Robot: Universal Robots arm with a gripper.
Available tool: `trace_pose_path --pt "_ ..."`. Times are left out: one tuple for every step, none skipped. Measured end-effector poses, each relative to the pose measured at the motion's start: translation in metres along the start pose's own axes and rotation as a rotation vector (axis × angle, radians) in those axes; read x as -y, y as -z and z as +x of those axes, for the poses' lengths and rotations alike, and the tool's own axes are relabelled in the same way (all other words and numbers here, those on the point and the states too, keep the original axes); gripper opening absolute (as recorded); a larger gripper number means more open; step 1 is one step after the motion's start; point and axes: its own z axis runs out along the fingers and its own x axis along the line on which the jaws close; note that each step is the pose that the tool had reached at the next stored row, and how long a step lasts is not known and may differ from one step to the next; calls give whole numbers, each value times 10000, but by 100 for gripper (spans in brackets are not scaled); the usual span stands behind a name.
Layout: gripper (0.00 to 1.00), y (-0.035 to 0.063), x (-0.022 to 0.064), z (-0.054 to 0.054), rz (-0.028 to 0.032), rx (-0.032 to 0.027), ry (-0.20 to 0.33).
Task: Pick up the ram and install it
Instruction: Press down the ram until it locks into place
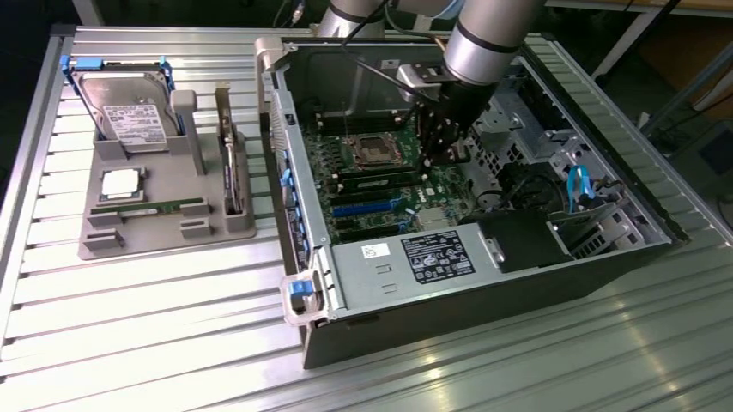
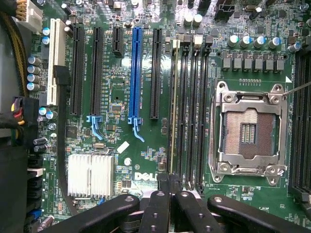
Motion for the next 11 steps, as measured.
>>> trace_pose_path --pt "11 -8 1 0 1 1 0" --pt "11 -15 1 -1 1 1 1" --pt "11 -24 2 -1 -1 -1 0" --pt "11 -28 2 -1 -1 -3 1" --pt "11 -75 4 -4 -13 0 -1" --pt "11 -68 4 -4 -37 5 1" --pt "11 -59 4 -4 -61 13 3" --pt "11 -39 2 -3 -96 16 4" --pt "11 -22 1 -1 -120 6 6" --pt "11 -13 1 -1 -135 7 6" --pt "11 -6 0 -1 -147 8 6"
